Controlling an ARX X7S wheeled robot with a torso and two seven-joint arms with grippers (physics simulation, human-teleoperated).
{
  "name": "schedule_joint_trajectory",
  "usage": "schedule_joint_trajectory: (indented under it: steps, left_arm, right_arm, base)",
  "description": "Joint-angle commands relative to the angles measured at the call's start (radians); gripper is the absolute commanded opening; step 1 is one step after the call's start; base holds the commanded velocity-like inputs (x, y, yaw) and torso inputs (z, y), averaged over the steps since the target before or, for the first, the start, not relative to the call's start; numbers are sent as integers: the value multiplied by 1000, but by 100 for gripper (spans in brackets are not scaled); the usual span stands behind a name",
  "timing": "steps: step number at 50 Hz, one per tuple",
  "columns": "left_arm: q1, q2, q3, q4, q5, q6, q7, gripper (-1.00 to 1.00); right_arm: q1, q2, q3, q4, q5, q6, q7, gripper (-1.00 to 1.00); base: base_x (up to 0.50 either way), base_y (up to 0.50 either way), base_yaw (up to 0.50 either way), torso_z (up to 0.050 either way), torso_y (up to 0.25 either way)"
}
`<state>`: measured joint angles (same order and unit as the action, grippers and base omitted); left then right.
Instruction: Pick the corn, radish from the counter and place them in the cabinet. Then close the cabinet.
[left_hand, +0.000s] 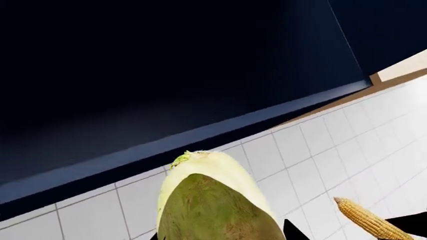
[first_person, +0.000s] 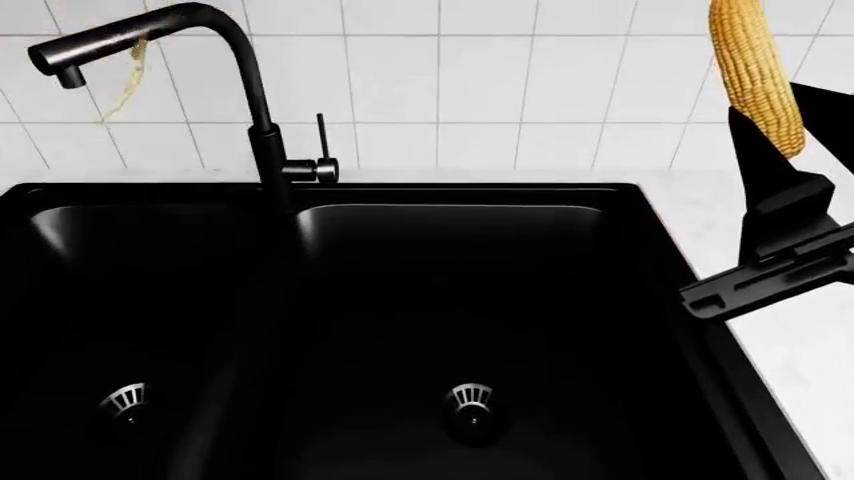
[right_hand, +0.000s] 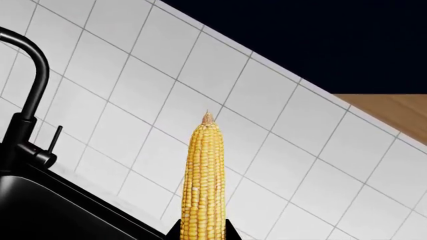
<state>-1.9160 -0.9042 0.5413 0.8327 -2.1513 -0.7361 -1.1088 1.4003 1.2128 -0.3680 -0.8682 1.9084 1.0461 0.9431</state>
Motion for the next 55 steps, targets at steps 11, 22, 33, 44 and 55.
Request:
schedule_joint_trajectory:
  steps: [11,22,33,44,55]
  left_arm:
    - [-319,159,45,-292,72,-112,24,-100]
    - [-389,284,89,-557,366,-175,243,-100]
    - [-438,465,72,-869,748,-254,507,-100]
    - [-388,468,39,-842,853,-190,485,-100]
    - [-399,522,129,-1100,1001,-155,658,-100]
  right_arm:
    - [-60,-1,20,-17,-65,-14,-24,-100]
    - [-115,-8,28,-23,-119,-30,-46,-100]
    - [-117,-22,18,-29,-126,-23,-42,-100]
    - [-134,-20,15,-12,-111,-38,-22,-100]
    - [-116,-34,10,-11,-111,-29,-19,-100]
  base:
    - [0,0,0,0,1]
    - [0,0,0,0,0]
    - [0,0,0,1,1]
    - [0,0,0,0,1]
    - [0,0,0,0,0]
